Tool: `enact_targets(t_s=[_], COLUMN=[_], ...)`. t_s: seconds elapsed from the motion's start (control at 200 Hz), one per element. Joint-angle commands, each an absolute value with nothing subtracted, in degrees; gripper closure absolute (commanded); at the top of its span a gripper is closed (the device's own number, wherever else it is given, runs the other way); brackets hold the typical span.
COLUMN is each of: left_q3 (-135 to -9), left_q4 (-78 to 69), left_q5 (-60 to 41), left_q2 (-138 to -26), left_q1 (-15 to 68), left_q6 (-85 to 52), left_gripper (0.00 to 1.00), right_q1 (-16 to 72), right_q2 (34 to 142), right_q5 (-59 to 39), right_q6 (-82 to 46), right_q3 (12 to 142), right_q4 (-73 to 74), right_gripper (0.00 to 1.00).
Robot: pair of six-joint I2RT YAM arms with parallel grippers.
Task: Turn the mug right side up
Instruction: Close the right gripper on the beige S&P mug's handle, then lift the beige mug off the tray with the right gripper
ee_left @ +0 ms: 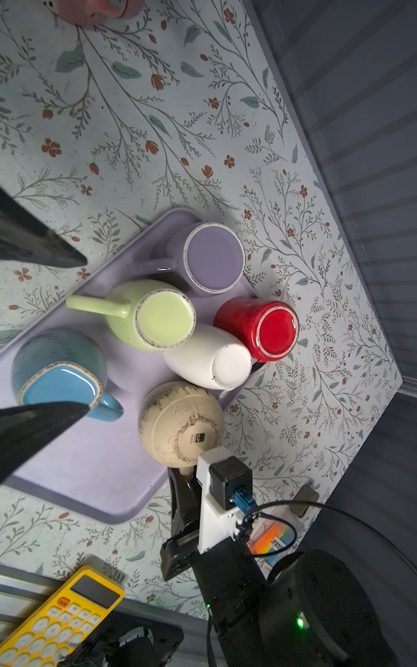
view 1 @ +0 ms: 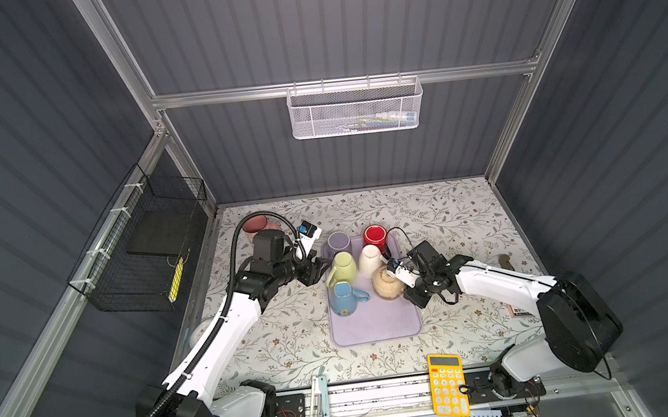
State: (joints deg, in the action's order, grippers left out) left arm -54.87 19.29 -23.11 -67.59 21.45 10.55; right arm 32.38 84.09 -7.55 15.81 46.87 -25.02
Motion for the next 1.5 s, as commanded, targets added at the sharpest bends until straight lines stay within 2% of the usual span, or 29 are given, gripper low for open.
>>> enact_targets(t_s=[0.0,0.41,0.876,1.126,1.496], left_q3=[-54.6,-54.6,-54.5,-55.9,-56.3], left_q4=[20.1,20.1,19.5,17.7,12.9], left_q5=[-22.9,-22.9,-22.8,-24.6,-27.1], left_q2=[-67.0,-67.0,-67.1,-67.7,-67.8], left_q1=[21.9,21.9,21.9,21.9,22.0], left_q6=[11.5,11.5,10.6,8.1,2.6], left_gripper=[0.41,0.41,0.41,0.42,0.43], right_q1=[32.1,29.9,25.1,19.9,15.9], right_q2=[81.5,72.5,64.4,57.6,56.0], right_q5=[-9.1,-12.8,-18.6,-28.6,-36.8], right_q6=[14.2,10.9,6.0,-0.4,-8.4], right_q3=[49.7,47.9,46.5,43.5,41.6], right_q4=[-28.9,-27.3,-22.6,-11.5,1.5], right_gripper=[0.95,1.0,1.0,1.0,1.0])
